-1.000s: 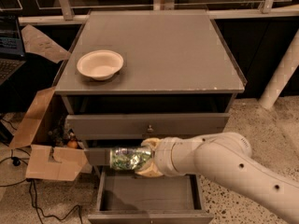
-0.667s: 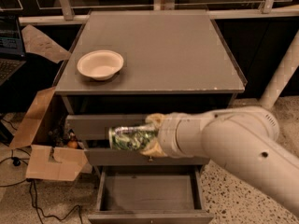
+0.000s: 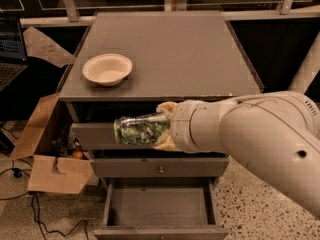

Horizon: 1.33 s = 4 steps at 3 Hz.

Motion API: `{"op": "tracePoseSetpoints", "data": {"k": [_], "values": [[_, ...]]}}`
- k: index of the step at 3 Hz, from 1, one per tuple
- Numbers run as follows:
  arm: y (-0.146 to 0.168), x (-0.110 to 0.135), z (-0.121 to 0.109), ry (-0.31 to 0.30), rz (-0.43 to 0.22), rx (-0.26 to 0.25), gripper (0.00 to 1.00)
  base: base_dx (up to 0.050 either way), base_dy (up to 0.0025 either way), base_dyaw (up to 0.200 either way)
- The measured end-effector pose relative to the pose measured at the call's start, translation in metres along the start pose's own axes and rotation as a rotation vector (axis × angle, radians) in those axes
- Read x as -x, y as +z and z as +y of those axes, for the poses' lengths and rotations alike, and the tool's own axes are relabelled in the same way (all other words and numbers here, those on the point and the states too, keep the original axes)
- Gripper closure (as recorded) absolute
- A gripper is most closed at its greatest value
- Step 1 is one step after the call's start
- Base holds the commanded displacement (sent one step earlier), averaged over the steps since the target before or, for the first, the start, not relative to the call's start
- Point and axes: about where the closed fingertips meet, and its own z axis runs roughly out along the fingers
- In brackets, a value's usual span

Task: Pick green can from bottom drawer and place on counter

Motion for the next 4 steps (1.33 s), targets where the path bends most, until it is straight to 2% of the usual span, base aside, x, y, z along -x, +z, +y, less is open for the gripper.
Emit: {"op": "tracePoseSetpoints", "data": {"k": [1,2,3,4], "values": [[-0.005,0.012,-0.017,-0.032,0.004,-0.027,1.00,0.000,0.00000,0.000],[-0.018,0.018,-0.050,-0.085,0.040,-0.081,1.00,0.000,0.00000,0.000],[-0.030,0.011,-0.090,-0.099,0.087,-0.133,1.00,0.000,0.00000,0.000],[-0.036,-0.009,-0.129,-0.074,0.142,-0.182,1.00,0.000,0.00000,0.000]]}}
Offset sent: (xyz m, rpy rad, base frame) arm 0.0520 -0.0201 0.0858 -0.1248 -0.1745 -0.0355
